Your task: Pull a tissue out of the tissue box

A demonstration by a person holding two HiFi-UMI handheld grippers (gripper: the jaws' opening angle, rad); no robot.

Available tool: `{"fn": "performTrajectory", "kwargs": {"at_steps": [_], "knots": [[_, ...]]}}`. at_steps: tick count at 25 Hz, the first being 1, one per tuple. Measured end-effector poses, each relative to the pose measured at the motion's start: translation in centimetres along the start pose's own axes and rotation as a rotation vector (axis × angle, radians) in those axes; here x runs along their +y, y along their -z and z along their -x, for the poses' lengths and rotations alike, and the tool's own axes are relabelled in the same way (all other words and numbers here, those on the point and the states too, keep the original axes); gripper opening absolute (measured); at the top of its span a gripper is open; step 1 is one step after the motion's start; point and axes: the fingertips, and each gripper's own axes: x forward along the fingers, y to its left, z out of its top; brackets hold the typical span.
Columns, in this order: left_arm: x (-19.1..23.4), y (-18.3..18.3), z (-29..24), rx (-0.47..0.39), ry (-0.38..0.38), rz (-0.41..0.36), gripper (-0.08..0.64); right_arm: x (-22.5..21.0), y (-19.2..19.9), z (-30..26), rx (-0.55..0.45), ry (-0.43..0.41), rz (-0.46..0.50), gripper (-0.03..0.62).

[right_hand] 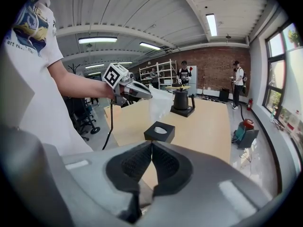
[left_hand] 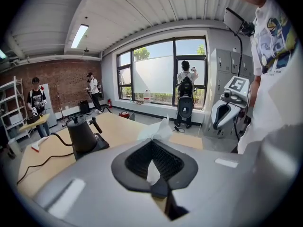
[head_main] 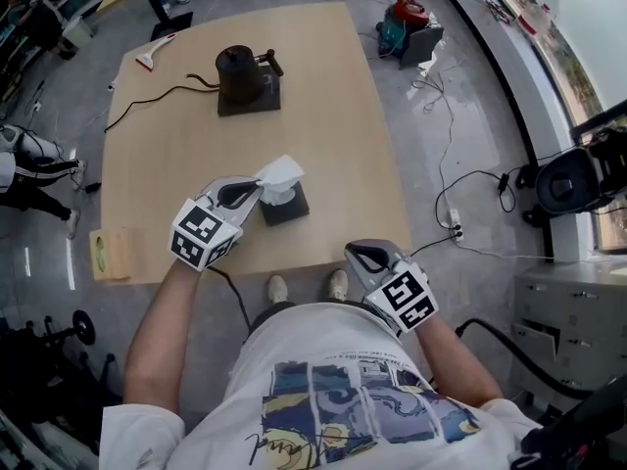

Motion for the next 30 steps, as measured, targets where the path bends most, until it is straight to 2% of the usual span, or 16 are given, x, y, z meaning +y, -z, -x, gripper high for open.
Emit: {"fn": "performTrajectory", "kwargs": {"at_steps": [12,17,24,30], "knots": [[-2.9,-4.1,4.5,-0.11,-0.065,0.059,0.008,-0.8,-0.4,-0.7,-0.006,-0.089,0.061,0.003],[-4.3,-4.4,7.2,-0.147,-0.089,0.078,0.008,-0.4,-0.8,-1.4,-0.006,-0.112,0.086,0.003],[-6.8,-4.3,9.9,-0.166,-0.082,0.092,0.008,0.1,-1.8,-1.9,-0.013,-0.124,0.117,0.003],[-8.7,-4.1,12.2,-0.182,-0.045,0.082,0.008,1.5,-2.4,-3.0,-0.006,-0.131,0.13,0.003]]}}
